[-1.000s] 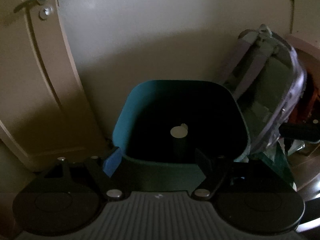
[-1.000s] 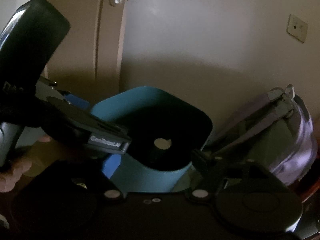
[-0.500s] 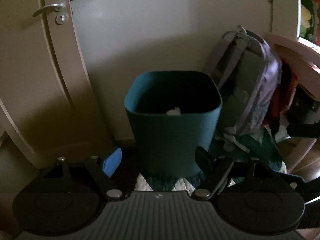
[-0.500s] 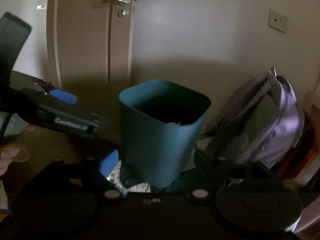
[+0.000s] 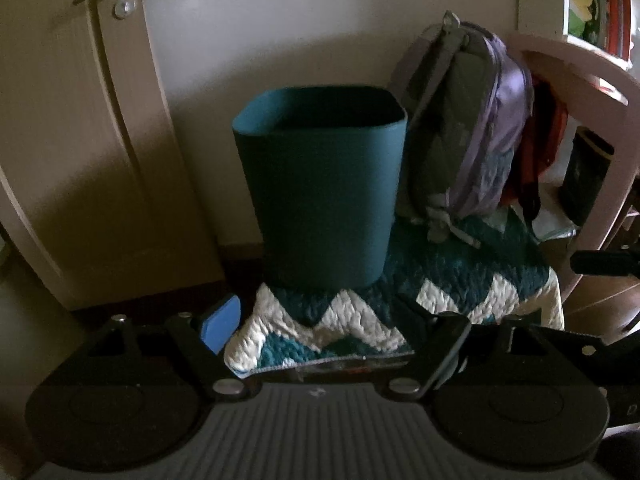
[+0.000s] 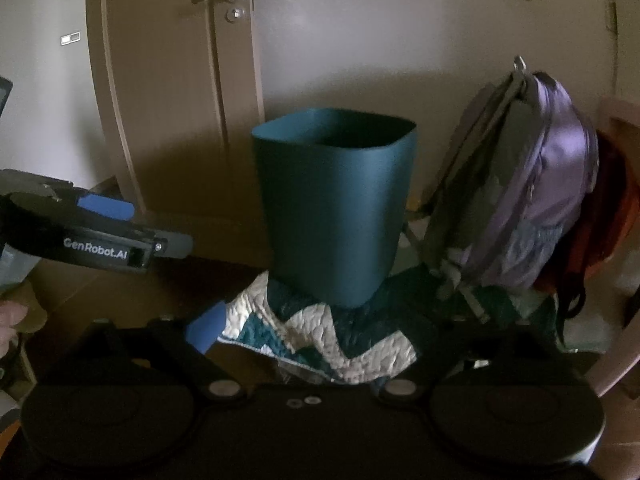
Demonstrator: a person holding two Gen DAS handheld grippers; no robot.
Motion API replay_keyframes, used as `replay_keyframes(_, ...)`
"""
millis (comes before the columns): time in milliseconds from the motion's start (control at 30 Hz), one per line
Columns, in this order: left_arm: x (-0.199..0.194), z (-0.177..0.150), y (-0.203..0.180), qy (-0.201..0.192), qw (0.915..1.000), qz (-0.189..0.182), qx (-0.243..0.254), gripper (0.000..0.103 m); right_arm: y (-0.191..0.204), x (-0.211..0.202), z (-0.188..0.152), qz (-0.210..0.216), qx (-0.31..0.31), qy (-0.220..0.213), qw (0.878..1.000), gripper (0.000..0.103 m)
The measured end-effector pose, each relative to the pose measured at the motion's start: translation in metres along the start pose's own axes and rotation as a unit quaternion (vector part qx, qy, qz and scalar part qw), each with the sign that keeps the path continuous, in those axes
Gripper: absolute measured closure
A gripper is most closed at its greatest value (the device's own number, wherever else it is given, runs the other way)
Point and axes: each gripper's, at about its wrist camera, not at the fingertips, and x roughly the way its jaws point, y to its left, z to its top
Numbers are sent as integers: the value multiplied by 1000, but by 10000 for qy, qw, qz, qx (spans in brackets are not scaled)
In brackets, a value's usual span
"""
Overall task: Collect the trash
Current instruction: 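Withdraw both tools from the bin and lower them back toward the floor, then grasp the crumpled grey plastic bag with the left tool while the right tool grasps the pink mesh puff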
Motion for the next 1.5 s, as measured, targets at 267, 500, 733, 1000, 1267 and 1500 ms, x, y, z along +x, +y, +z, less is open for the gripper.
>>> replay_keyframes(267, 19, -47, -8, 215, 9996, -151, -109, 4, -5, 11, -47, 74, 237, 124, 9996, 6)
replay_keyframes(500, 66, -83, -7, 911, 9939, -397, -471, 1, -14, 41, -89, 89, 480, 345, 9982, 0)
replay_keyframes(733, 141, -122, -14, 1958, 9777, -261, -717, 1, -29, 94, -139, -60, 647, 865, 9941, 0)
replay_keyframes(1000, 246, -167, -18, 3093, 9432, 74, -1213, 1, -45, 171, -195, -200, 698, 1736, 9821, 0)
replay_keyframes(1267, 338, -215, -29, 3963, 9072, 278, -1385, 1, -56, 246, -254, -72, 842, 2625, 9612, 1)
replay_keyframes(1500, 390, -241, -60, 4263, 8972, -57, -1152, 1, -48, 296, -313, 208, 755, 3432, 9360, 4)
